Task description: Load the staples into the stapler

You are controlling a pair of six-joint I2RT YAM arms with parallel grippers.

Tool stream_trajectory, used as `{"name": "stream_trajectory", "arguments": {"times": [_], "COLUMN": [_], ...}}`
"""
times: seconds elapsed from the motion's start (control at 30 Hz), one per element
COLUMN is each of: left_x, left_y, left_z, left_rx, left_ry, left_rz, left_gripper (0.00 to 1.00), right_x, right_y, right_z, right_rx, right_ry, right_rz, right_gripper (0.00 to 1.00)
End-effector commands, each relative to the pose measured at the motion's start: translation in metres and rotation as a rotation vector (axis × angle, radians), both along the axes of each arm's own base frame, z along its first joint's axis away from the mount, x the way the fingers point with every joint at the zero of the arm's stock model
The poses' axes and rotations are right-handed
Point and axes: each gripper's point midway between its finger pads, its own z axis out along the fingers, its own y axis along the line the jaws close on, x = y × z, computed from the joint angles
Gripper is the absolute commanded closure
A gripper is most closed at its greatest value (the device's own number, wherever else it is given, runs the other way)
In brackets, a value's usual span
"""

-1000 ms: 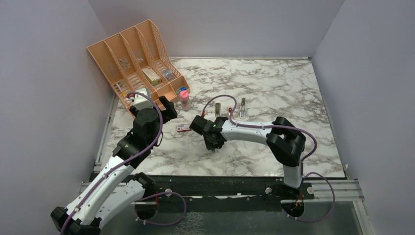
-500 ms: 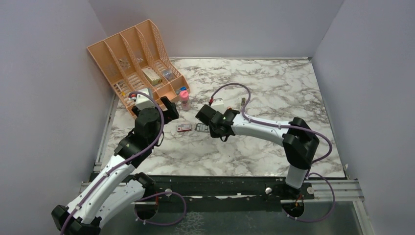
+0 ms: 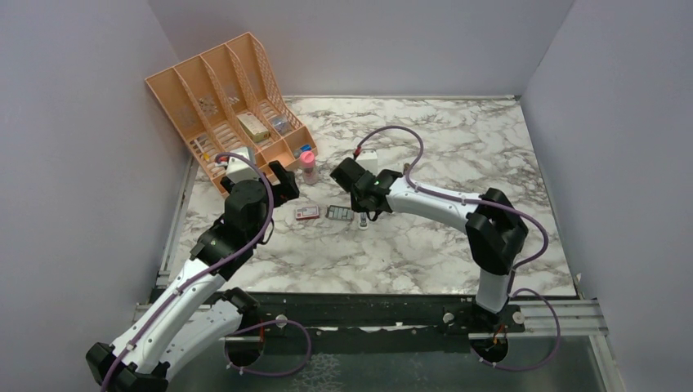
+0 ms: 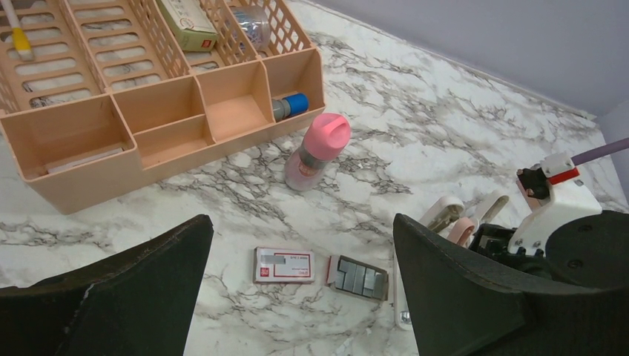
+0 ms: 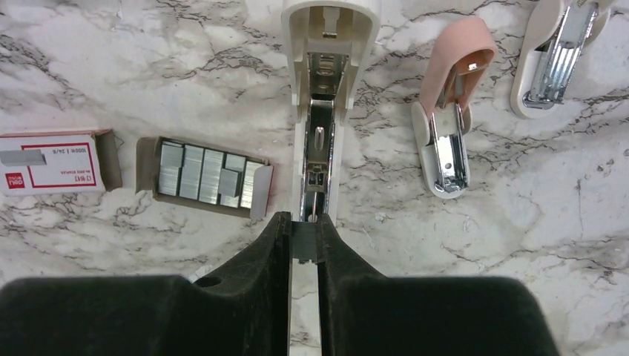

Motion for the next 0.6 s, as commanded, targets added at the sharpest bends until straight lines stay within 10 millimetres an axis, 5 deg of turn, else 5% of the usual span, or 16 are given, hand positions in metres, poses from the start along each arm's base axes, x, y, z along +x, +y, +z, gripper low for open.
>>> {"name": "stream_trajectory", "arguments": {"times": [0.0, 0.57], "left_x": [0.001, 0.002], "left_y": [-0.001, -0.004], "left_z": [0.001, -0.002], "left_rx": [-0.002, 0.011], "left_ry": [-0.013, 0.002], "left_rz": [-0.013, -0.024], "left_gripper": [0.08, 0.08], "right_x": [0.015, 0.011], "right_y": [0.007, 0.000], "right_z": [-0.004, -0.031], "right_rx": [-0.003, -0.016], "right_ry": [-0.033, 0.030], "right_rz": [-0.013, -0.031], "right_gripper": [0.82, 0.83]}}
